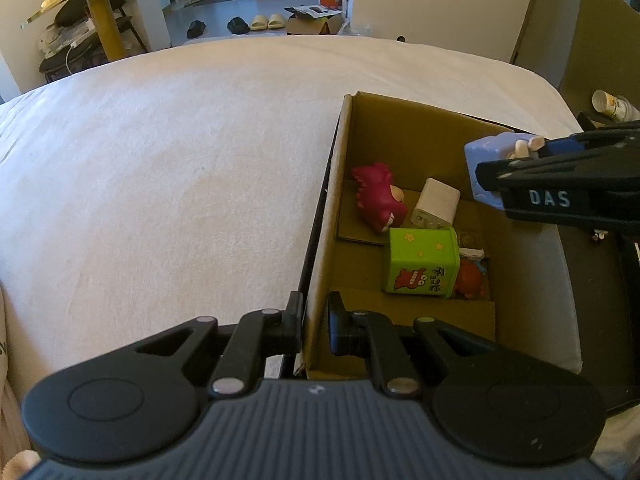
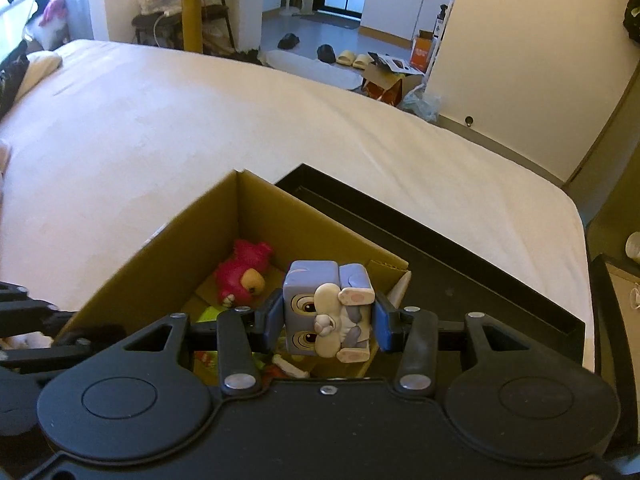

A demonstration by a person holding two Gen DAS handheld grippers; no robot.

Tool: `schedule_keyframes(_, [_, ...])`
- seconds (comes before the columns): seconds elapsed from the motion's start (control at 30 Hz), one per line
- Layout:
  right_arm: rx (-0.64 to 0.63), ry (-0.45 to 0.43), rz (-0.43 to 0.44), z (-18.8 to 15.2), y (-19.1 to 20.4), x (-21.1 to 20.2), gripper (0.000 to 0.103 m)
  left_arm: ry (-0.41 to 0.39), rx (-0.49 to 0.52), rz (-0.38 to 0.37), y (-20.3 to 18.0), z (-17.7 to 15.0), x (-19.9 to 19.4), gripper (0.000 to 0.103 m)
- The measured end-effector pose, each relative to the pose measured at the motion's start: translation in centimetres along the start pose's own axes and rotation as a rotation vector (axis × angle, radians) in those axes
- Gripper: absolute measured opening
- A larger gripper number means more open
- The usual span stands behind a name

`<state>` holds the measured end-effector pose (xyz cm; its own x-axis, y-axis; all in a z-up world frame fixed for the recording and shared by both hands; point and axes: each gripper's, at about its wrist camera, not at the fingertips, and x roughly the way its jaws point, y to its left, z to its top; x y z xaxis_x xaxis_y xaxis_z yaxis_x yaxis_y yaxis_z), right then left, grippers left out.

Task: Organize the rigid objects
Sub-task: 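Lower the lavender figure into the cardboard box and open the right gripper, then move the right gripper over the tray to the small girl figure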

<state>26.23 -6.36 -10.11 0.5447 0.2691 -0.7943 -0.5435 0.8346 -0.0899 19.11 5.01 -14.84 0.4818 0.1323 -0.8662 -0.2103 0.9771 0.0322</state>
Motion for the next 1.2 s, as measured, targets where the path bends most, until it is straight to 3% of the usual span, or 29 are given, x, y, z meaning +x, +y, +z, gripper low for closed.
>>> schedule_keyframes(0.43, [-0.045,0.002,-0.066,0.2,0.6,0.9,0.044,0.004,0.0,0.001,0.0,0.0,0.1,0.011])
schedule_keyframes(1.2, [0.105,-0.051,-0.009,-2.7,-4.8,-3.5,0.044,0.001,0.026,0.036,-0.9,0.0,0.1,0.011])
